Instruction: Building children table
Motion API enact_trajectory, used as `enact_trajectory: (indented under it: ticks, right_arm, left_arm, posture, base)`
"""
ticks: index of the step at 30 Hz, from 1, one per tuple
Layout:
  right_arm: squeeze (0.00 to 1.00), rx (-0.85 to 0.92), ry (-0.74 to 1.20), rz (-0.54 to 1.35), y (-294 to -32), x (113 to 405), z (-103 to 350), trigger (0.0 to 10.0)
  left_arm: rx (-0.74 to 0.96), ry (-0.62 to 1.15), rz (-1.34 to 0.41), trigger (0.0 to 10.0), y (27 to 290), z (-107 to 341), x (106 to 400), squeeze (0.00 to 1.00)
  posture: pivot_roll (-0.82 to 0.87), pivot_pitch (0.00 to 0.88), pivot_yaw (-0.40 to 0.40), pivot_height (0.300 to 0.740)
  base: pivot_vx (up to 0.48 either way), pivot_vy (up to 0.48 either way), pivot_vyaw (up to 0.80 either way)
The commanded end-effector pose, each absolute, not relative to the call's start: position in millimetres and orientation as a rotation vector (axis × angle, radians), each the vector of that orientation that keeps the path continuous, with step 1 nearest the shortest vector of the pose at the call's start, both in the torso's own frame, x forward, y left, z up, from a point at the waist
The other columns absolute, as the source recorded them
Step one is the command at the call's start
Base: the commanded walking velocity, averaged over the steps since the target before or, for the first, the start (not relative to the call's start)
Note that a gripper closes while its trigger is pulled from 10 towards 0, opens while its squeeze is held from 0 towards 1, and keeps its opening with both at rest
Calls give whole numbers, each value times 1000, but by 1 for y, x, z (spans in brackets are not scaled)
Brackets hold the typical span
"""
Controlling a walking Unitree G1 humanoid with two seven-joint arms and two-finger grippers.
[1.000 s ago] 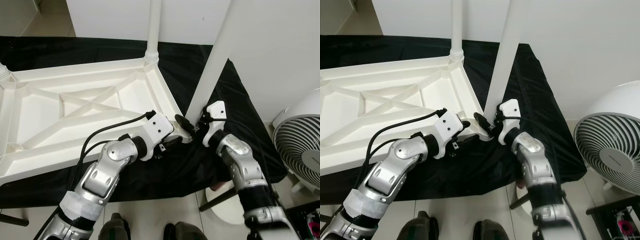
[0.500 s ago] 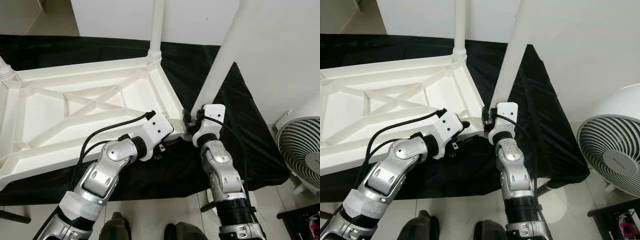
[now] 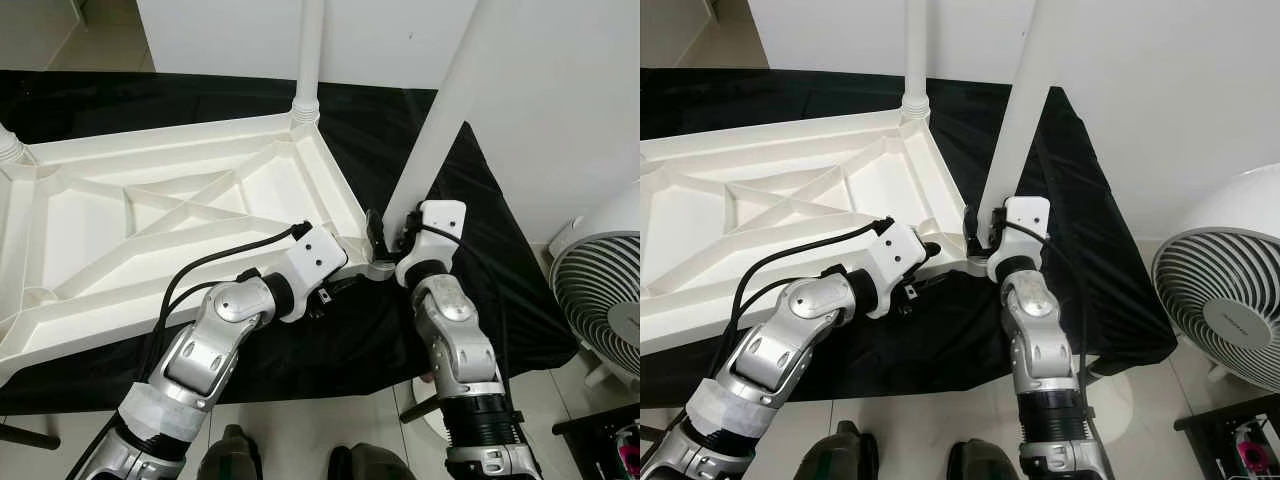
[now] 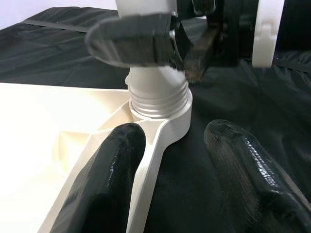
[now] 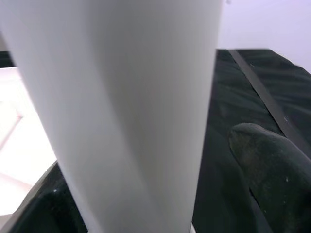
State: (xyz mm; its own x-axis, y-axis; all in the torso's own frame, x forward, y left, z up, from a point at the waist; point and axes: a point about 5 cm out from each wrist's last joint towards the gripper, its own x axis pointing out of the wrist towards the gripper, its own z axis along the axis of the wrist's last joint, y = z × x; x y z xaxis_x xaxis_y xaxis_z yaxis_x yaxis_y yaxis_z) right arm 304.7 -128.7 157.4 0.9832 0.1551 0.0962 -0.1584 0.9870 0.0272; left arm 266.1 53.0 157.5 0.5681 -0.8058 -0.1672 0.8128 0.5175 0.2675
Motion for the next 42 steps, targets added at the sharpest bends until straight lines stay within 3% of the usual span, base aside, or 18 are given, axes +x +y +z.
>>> enact_trajectory:
  ticks: [1,3,4,8,11,21,22,25,26,41,42]
  right_arm:
    - [1000,35,-92,191,-130,307,160,10000]
    - [1000,23,-89,243,-130,308,161,10000]
    - [0,-10,-76,331,-131,310,161,10000]
    - [0,-46,-57,415,-132,310,159,10000]
    - [0,-92,-20,586,-132,308,154,10000]
    - [0,-175,-5,708,-134,318,141,10000]
    - [0,-170,-5,717,-134,318,140,6000]
    - [0,-162,8,723,-135,320,138,6000]
    - [0,-160,26,721,-138,322,134,0]
    - [0,-144,79,693,-148,322,121,0]
    - [0,-166,87,674,-148,322,120,10000]
  left_arm:
    - [327,26,-994,10000,51,157,263,0]
    - [328,26,-994,10000,51,158,263,0]
    - [328,24,-993,10000,51,158,263,0]
    - [329,23,-993,10000,51,159,264,0]
    - [330,20,-994,10000,51,159,264,0]
    - [339,18,-998,10000,52,160,264,0]
    - [341,19,-999,10000,51,159,264,0]
    - [342,20,-999,10000,51,159,264,0]
    - [345,22,-998,10000,52,158,264,0]
    - [342,24,-1009,10000,50,158,263,0]
    - [341,25,-1011,10000,49,157,262,0]
  posture:
    - [-5,41,-45,740]
    - [-6,40,-45,740]
    - [-6,41,-46,740]
    - [-6,41,-46,740]
    - [-3,36,-45,740]
    - [7,23,-40,740]
    - [8,22,-40,740]
    - [9,21,-41,740]
    - [13,19,-40,740]
    - [3,15,-41,740]
    - [1,16,-42,740]
  base:
    - [0,0,0]
    - [0,0,0]
    - [0,0,0]
    - [0,0,0]
    - [0,0,0]
    - [0,0,0]
    - [0,0,0]
    - [0,0,0]
    - [0,0,0]
    - [0,0,0]
    - [0,0,0]
